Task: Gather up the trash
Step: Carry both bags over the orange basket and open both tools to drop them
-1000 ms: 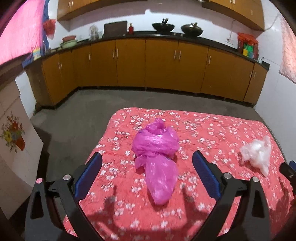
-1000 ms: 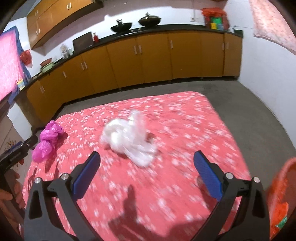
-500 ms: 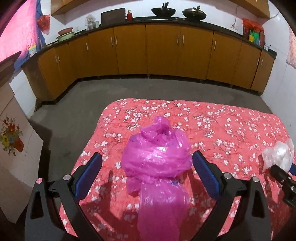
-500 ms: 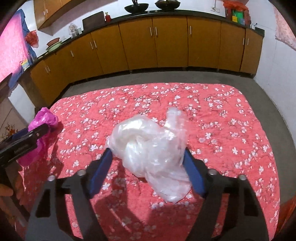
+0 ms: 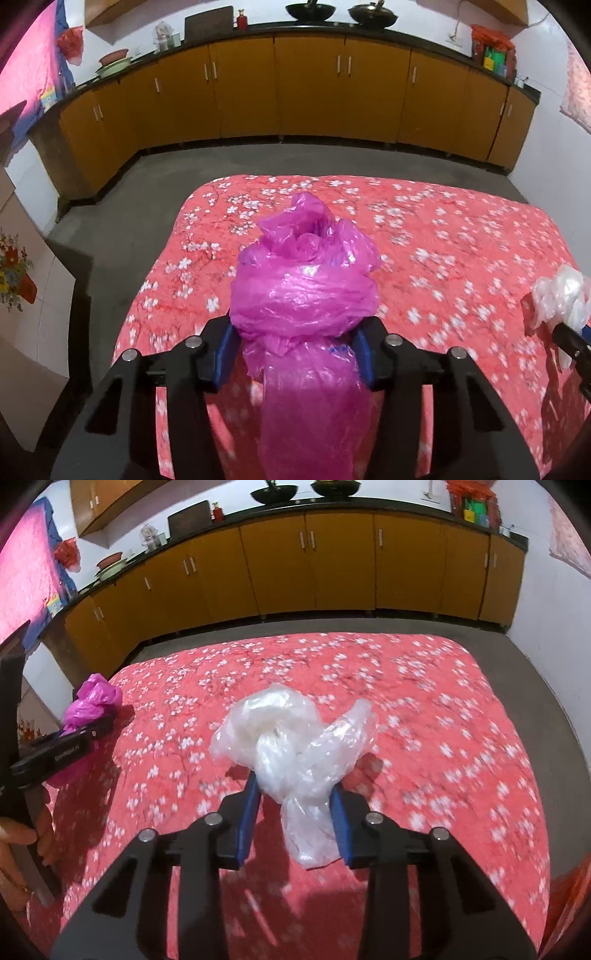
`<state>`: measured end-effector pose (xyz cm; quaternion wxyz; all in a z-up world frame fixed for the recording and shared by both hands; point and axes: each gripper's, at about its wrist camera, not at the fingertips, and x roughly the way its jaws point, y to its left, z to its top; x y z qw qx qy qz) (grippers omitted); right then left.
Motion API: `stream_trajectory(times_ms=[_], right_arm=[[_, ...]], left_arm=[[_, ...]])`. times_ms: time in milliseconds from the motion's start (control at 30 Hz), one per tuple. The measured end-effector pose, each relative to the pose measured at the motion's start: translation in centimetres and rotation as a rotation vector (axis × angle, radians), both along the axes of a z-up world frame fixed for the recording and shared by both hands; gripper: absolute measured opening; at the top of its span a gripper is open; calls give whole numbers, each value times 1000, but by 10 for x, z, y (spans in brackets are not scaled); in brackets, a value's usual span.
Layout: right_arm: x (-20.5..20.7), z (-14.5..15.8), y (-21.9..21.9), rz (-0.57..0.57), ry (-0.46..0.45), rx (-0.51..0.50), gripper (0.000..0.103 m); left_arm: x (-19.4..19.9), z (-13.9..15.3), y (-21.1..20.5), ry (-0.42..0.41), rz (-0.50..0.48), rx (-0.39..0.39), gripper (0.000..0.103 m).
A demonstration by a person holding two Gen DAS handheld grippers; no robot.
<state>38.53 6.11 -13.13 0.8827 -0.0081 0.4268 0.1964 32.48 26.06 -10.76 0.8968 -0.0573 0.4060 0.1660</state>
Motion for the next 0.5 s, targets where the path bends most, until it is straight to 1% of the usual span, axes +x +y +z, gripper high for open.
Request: stream_trajectory(times_ms=[100,267,400,500], right_arm=[[-15,5,-17,-27,-5,6,36],[-46,19,-53,-76,-27,-10,36],[-74,40,-86,-128,-58,-13,36],[-99,60,-112,-167,-86,-9,36]], left_arm=[[-13,10,-13,-23,-22,-6,52],[-40,32,-46,-61,-83,-16,52],[-60,53,-79,-92,-141,-17,52],[-78,72,-109,-130,-198,3,52]])
